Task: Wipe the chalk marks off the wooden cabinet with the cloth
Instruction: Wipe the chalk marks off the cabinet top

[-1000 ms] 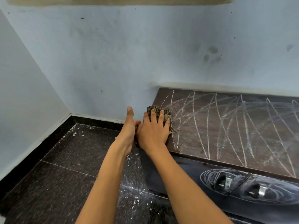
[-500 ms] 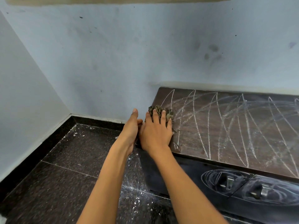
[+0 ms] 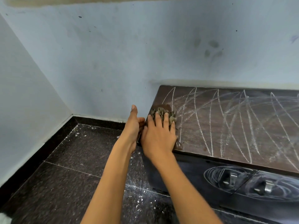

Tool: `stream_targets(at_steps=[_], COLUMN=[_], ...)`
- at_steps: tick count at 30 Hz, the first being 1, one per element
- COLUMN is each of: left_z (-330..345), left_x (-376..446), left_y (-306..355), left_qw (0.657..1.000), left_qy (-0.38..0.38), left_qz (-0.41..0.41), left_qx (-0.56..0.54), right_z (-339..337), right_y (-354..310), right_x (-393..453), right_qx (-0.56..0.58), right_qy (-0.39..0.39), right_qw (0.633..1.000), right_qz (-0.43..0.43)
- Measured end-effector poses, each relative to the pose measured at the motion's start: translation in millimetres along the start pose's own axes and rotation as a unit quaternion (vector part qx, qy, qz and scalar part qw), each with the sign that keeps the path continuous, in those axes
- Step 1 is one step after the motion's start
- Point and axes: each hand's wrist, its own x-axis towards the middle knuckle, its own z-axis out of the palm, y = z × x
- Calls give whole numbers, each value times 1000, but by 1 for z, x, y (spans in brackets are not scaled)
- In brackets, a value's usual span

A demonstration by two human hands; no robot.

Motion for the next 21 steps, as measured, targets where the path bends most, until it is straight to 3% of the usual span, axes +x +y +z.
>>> stream_targets(at_steps=[2,10,16,21], left_z=[0,3,2,4], left_x=[3,1,15,11], left_y=[0,0,-3,-2], left_qw=[1000,1000,999,997], left_qy=[5,13,30,36], left_qz=[-3,-6,15,20], left_qx=[6,20,42,64], right_z=[6,-14,-3,-14], right_y=[-1,2,0,6], right_x=[-26,49,-36,23], right_qx=[-5,4,4,16], right_qy=[31,-73,53,-61], right_qw=[1000,997,999,998], right_qz=[-1,-12,-9,-19])
